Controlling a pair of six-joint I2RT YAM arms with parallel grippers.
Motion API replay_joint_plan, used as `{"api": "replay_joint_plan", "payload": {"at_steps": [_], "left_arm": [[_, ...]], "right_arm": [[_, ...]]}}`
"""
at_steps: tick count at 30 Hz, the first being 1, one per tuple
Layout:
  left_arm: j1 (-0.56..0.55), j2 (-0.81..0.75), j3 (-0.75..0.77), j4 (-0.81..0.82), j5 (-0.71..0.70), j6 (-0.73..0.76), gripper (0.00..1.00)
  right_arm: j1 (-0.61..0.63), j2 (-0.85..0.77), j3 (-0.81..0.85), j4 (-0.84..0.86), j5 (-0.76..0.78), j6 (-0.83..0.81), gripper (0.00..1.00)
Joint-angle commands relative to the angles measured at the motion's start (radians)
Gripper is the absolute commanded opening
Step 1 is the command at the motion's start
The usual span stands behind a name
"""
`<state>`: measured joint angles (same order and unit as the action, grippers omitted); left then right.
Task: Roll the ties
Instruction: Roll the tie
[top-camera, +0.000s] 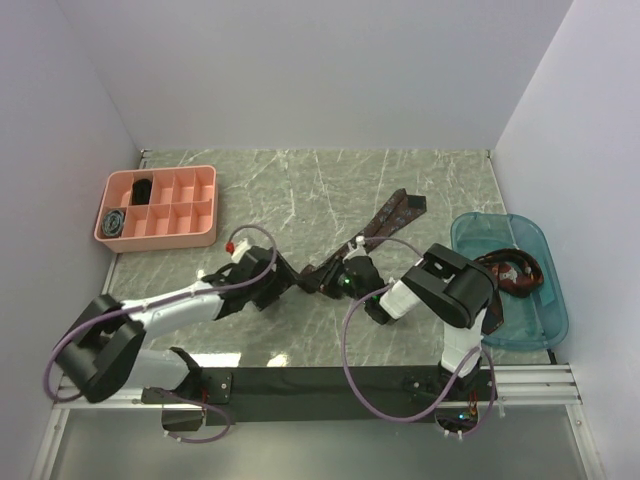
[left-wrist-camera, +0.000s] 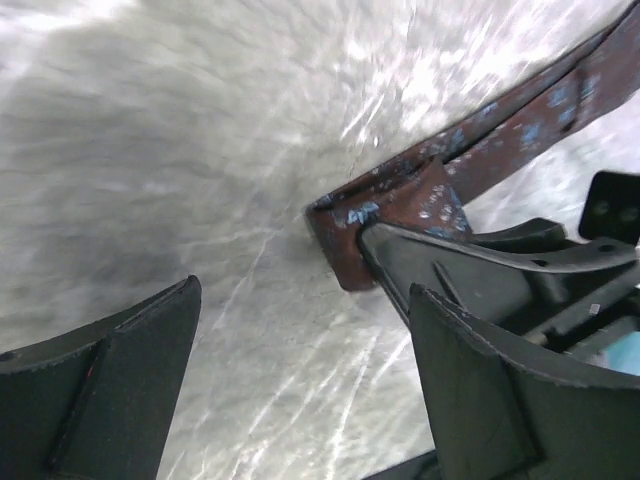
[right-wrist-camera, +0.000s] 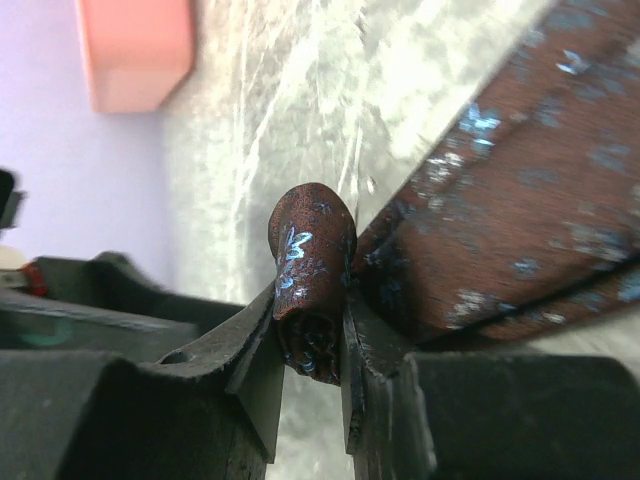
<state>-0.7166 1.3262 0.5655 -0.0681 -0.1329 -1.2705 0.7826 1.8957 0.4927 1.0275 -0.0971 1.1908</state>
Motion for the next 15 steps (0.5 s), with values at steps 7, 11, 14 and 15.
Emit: {"api": "replay_joint_plan", "payload": {"at_steps": [7,11,14,15], "left_arm": [[0.143,-0.174,0.005,-0.111,0.076,-0.027,0.91],[0.192,-0.173,0.069,-0.205,0.087,0.02,0.89],[0.224,-0.15,0.106,-0.263,0.098,0.065,0.88],[0.229,-0.145,0.111,-0.28,0.092,0.072,0.88]], "right_arm": [[0.193,-0.012,0.259,-0.736,0.391,-0.447,0.08],[0.285,0.032,0.374,-0.819,0.488,-0.586,0.06],[0.302,0.071,0.405,-0.822,0.513,-0.644,0.05],[0.303,0.083,0.411,-0.819,0.511,-0.654,0.04]]}}
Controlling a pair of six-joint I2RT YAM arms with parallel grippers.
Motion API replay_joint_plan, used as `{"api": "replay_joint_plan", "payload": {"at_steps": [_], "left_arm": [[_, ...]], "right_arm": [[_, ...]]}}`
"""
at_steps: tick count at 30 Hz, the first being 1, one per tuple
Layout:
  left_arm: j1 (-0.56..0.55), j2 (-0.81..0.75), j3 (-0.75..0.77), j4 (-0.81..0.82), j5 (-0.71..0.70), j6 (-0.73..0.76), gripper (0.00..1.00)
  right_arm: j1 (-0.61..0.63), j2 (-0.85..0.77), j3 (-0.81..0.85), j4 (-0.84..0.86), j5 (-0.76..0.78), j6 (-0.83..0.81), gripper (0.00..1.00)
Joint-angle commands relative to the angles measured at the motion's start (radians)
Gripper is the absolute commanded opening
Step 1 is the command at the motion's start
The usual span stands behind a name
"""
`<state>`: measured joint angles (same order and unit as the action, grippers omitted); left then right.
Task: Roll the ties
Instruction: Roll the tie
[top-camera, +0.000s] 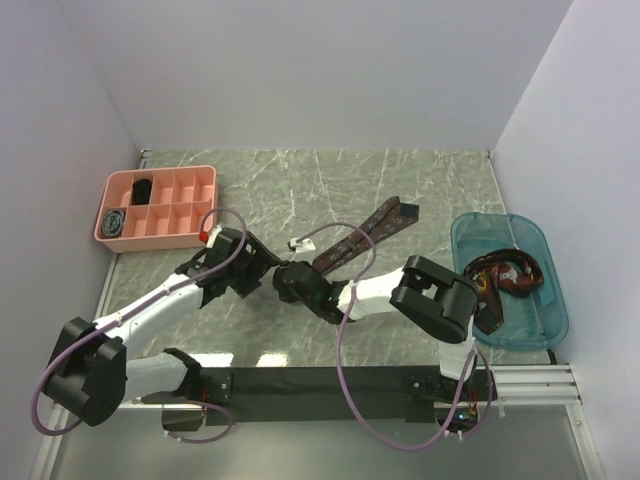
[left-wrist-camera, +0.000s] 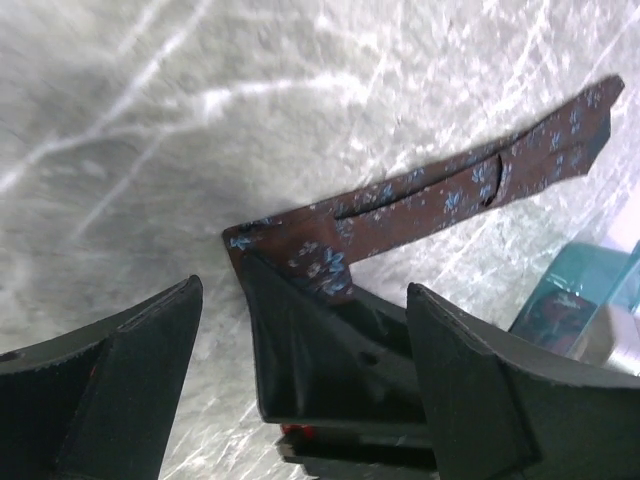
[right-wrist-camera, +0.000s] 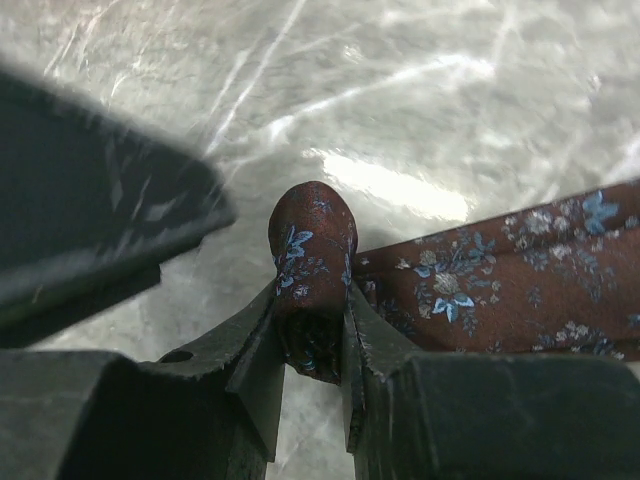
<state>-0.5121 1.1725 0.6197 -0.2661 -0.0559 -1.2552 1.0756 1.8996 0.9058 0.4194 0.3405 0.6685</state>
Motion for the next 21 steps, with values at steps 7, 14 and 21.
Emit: {"api": "replay_joint_plan", "payload": {"at_steps": [7,14,21], "left_arm": [[0.107,-0.098,-0.003,-0.09,-0.005,0.046,0.84],[0.144,-0.142,-0.023,-0.101,-0.03,0.088,0.84],[0.173,-0.079,0.009,-0.036,0.021,0.099,0.84]], "right_arm": [[-0.008,0.187,0.045,-0.156,0.012,-0.168,0.0],[-0.137,0.196,-0.012,-0.042,-0.067,-0.138,0.0],[-0.279,0.181,0.015,-0.05,-0.052,-0.214,0.0]]}}
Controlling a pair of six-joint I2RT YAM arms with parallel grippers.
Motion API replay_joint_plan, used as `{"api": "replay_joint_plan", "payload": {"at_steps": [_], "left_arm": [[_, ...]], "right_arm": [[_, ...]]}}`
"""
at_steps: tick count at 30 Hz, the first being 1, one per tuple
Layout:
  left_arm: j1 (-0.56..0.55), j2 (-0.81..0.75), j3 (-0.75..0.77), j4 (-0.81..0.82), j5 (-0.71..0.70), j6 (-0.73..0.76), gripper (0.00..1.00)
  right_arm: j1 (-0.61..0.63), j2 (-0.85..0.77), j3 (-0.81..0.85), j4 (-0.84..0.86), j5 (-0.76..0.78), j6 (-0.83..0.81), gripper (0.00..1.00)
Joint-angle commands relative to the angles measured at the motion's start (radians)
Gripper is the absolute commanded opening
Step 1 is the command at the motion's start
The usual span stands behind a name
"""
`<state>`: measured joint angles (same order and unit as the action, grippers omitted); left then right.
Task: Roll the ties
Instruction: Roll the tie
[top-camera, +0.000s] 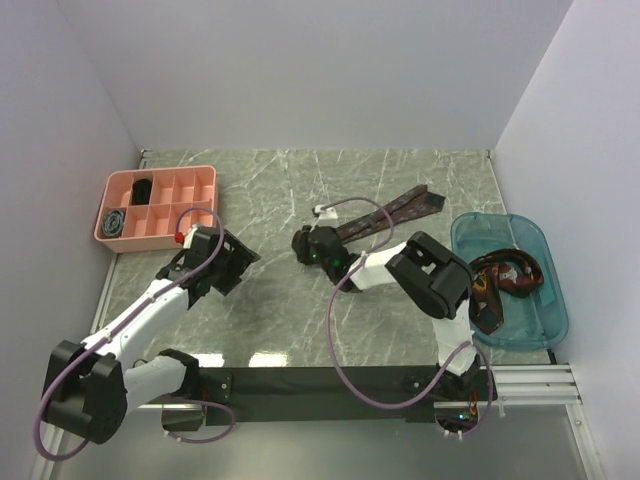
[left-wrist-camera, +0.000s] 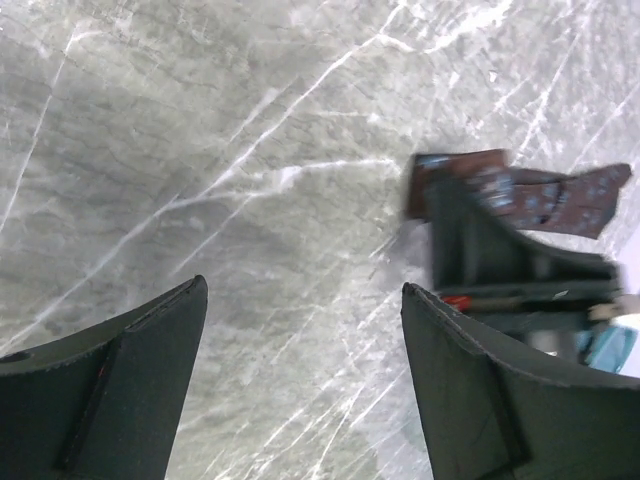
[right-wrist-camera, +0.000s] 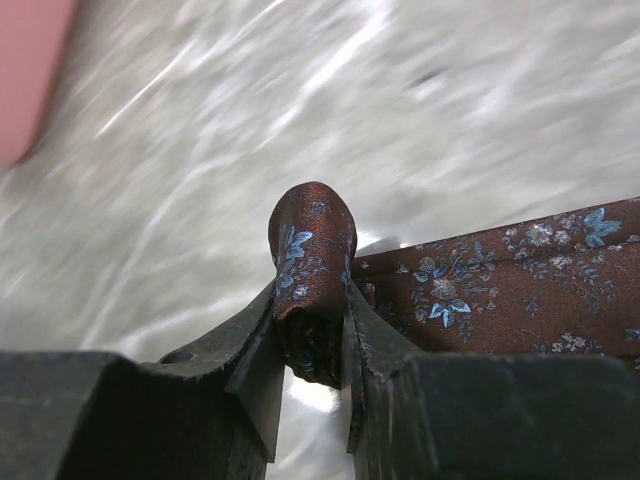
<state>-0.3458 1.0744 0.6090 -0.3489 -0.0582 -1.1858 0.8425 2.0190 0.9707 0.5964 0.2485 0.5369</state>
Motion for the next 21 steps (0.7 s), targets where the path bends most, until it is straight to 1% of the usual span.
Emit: {"api": "replay_joint_plan", "payload": {"at_steps": [1,5,6,9,10,15,16,17,19,21], "left_arm": [[0.007,0.036,0.024,0.053,0.027,0.029,0.84],[0.007,0.062,0.031,0.079,0.06,0.025,0.83],[0.007,0.073,0.028,0.086,0.07,0.022,0.83],[0.007,0.096,0.025,0.111,0.104,0.014,0.83],[0.005,0.114,0.028,0.116,0.109,0.014,0.83],[-0.001,0.162,0.051,0.155,0.123,0.002,0.82],[-0.004,0.182,0.055,0.16,0.123,0.002,0.82],[-0.016,0.194,0.072,0.165,0.12,0.003,0.82],[-0.041,0.231,0.095,0.175,0.103,0.005,0.82],[-0.054,0.255,0.106,0.186,0.103,0.0,0.82]], "right_arm": [[-0.043,0.066,-0.055,-0.222,0.04,-0.1,0.0],[-0.011,0.072,-0.079,-0.184,-0.008,-0.083,0.0],[0.003,0.076,-0.082,-0.173,-0.059,-0.077,0.0],[0.01,0.089,-0.102,-0.11,-0.139,-0.025,0.0],[0.012,0.101,-0.119,-0.089,-0.191,0.01,0.0],[-0.006,0.126,-0.161,-0.021,-0.274,0.139,0.0],[-0.023,0.127,-0.19,-0.003,-0.291,0.196,0.0],[-0.032,0.129,-0.208,0.055,-0.322,0.227,0.0],[-0.065,0.142,-0.246,0.092,-0.356,0.317,0.0],[-0.077,0.149,-0.273,0.149,-0.388,0.365,0.0]]}}
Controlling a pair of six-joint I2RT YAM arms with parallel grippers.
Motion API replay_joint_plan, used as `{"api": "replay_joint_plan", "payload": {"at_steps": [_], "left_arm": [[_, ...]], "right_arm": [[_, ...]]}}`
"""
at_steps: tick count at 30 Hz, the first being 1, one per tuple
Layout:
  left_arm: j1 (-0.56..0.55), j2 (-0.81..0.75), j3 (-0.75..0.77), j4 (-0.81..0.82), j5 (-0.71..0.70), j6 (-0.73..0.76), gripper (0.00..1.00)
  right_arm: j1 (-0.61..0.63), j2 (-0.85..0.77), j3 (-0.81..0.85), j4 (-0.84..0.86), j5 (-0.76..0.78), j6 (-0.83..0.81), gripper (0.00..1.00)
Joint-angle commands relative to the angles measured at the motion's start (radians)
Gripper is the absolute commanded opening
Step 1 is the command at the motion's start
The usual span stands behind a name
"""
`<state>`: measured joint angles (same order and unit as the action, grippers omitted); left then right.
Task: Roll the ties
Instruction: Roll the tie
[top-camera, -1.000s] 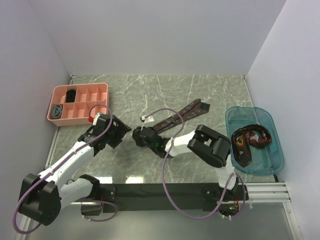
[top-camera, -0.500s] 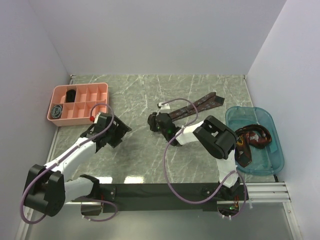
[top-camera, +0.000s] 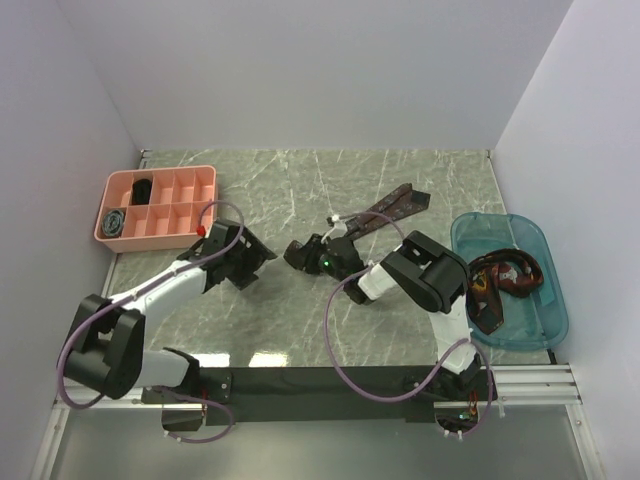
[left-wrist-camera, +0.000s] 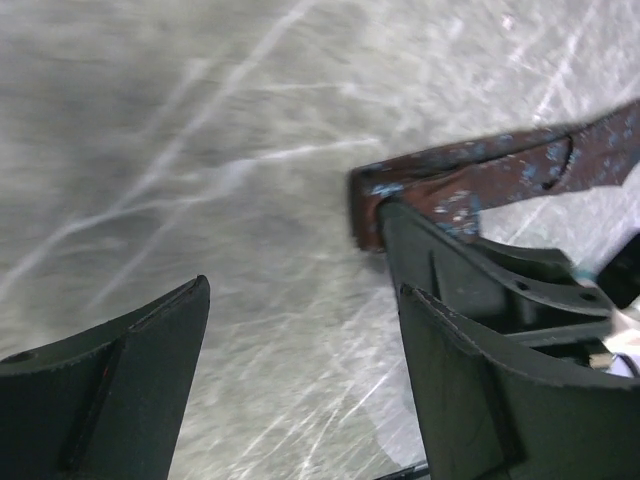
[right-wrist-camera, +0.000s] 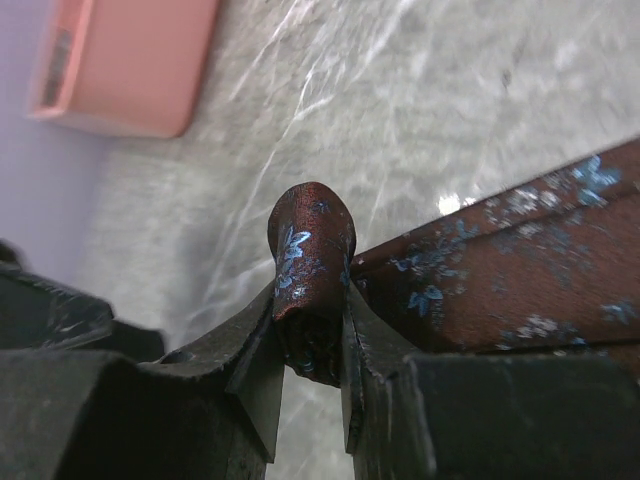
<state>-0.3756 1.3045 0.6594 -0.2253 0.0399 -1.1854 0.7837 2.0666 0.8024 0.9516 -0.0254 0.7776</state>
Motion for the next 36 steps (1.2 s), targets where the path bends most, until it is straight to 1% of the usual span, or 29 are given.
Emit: {"api": "replay_joint_plan", "payload": {"at_steps": [1,2,4,5,6,9,12,14,16,19,20,21,23,26,27,29,30,32,33,35,36], "left_arm": [[-0.037,0.047,0.058,0.075,0.002,-0.003,0.82],[-0.043,0.058,0.063,0.079,-0.001,-0.013,0.82],[-0.063,0.084,0.068,0.102,-0.003,-0.02,0.81],[-0.071,0.093,0.071,0.107,-0.005,-0.026,0.81],[-0.077,0.116,0.075,0.107,-0.008,-0.029,0.81],[-0.108,0.157,0.091,0.119,-0.017,-0.037,0.8],[-0.134,0.191,0.1,0.136,-0.017,-0.057,0.79],[-0.151,0.202,0.101,0.144,-0.024,-0.08,0.79],[-0.163,0.217,0.1,0.167,-0.02,-0.095,0.79],[-0.18,0.233,0.127,0.153,-0.035,-0.082,0.82],[-0.186,0.234,0.137,0.136,-0.037,-0.054,0.86],[-0.189,0.234,0.144,0.118,-0.07,-0.042,0.88],[-0.19,0.231,0.14,0.101,-0.094,-0.022,0.89],[-0.19,0.234,0.117,0.116,-0.08,-0.035,0.87],[-0.192,0.239,0.109,0.125,-0.074,-0.043,0.86],[-0.194,0.245,0.083,0.155,-0.058,-0.074,0.84],[-0.194,0.243,0.075,0.165,-0.054,-0.08,0.84],[-0.198,0.237,0.063,0.179,-0.057,-0.091,0.83],[-0.201,0.228,0.06,0.179,-0.06,-0.088,0.83],[-0.209,0.213,0.059,0.176,-0.072,-0.077,0.83],[-0.21,0.197,0.057,0.175,-0.081,-0.072,0.83]], "right_arm": [[-0.026,0.104,-0.124,-0.2,-0.116,0.171,0.0],[-0.038,0.107,-0.135,-0.174,-0.129,0.193,0.0],[-0.047,0.116,-0.164,-0.174,-0.136,0.274,0.0],[-0.052,0.121,-0.179,-0.125,-0.145,0.294,0.0],[-0.058,0.125,-0.192,-0.114,-0.154,0.316,0.0],[-0.07,0.135,-0.224,-0.116,-0.165,0.402,0.0],[-0.08,0.125,-0.244,-0.134,-0.162,0.443,0.05],[-0.084,0.122,-0.244,-0.163,-0.166,0.466,0.07],[-0.084,0.119,-0.255,-0.152,-0.177,0.485,0.08],[-0.089,0.122,-0.252,-0.189,-0.177,0.494,0.08],[-0.092,0.122,-0.253,-0.195,-0.179,0.497,0.09],[-0.095,0.121,-0.256,-0.2,-0.182,0.503,0.11],[-0.101,0.122,-0.259,-0.203,-0.188,0.503,0.11],[-0.101,0.122,-0.262,-0.212,-0.186,0.509,0.13],[-0.101,0.124,-0.266,-0.212,-0.189,0.517,0.16],[-0.101,0.121,-0.272,-0.198,-0.189,0.522,0.19],[-0.101,0.112,-0.275,-0.194,-0.192,0.516,0.22],[-0.101,0.096,-0.276,-0.197,-0.186,0.503,0.25],[-0.103,0.078,-0.278,-0.2,-0.18,0.488,0.28],[-0.103,0.056,-0.276,-0.218,-0.17,0.467,0.29],[-0.101,0.035,-0.272,-0.226,-0.166,0.448,0.32]]}}
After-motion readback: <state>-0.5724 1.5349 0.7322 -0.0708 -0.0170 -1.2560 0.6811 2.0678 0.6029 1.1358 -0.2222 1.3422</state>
